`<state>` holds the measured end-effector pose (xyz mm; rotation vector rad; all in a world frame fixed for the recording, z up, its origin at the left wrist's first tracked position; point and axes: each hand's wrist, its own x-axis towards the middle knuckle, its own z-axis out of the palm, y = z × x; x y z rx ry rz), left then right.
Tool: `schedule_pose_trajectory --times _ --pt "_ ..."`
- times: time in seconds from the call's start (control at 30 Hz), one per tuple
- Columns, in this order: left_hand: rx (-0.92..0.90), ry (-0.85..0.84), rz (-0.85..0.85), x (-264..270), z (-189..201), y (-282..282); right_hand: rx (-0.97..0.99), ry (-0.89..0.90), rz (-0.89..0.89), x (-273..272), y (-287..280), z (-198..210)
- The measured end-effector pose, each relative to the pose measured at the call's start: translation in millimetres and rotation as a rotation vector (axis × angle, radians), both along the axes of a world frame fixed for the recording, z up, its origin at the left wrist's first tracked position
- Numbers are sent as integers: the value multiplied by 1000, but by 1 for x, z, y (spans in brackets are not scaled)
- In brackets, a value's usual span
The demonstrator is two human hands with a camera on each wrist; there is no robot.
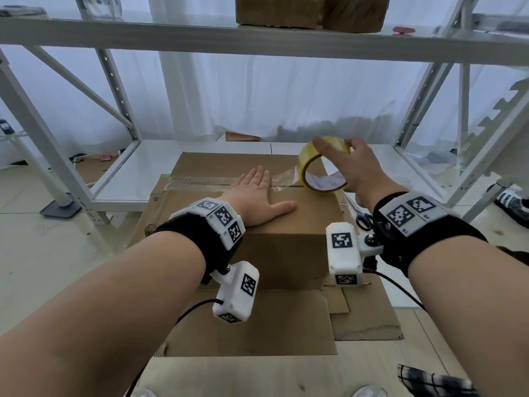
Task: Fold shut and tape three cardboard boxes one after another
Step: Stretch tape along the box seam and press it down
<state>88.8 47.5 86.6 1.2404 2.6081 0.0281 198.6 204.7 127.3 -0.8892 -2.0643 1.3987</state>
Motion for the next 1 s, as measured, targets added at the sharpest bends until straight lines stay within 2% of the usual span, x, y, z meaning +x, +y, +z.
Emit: schedule_pose_trajectory --times 0.07,0.13,0.33,0.53,0.67,0.8,0.87,1.0 --pt "11 13 -2 0 1 0 -225 2 -6 4 0 -3" --pt "17 21 2 0 2 -1 -358 13 -3 4 -1 -4" --pt "52 35 46 -17 10 -13 -372 63 -35 -14 -12 3" --pt "-34 -6 153 -48 15 -56 -414 13 28 -44 -38 -6" --pt "3 -1 242 -69 9 -91 -229 -4 1 -54 -50 -7" --pt "-61 57 460 -86 7 -115 182 -46 38 -63 -47 2" --pt "-66 43 425 -79 8 -111 291 -98 117 -67 -50 8" --pt "-48 5 188 -52 8 -83 434 -223 221 -75 -59 18"
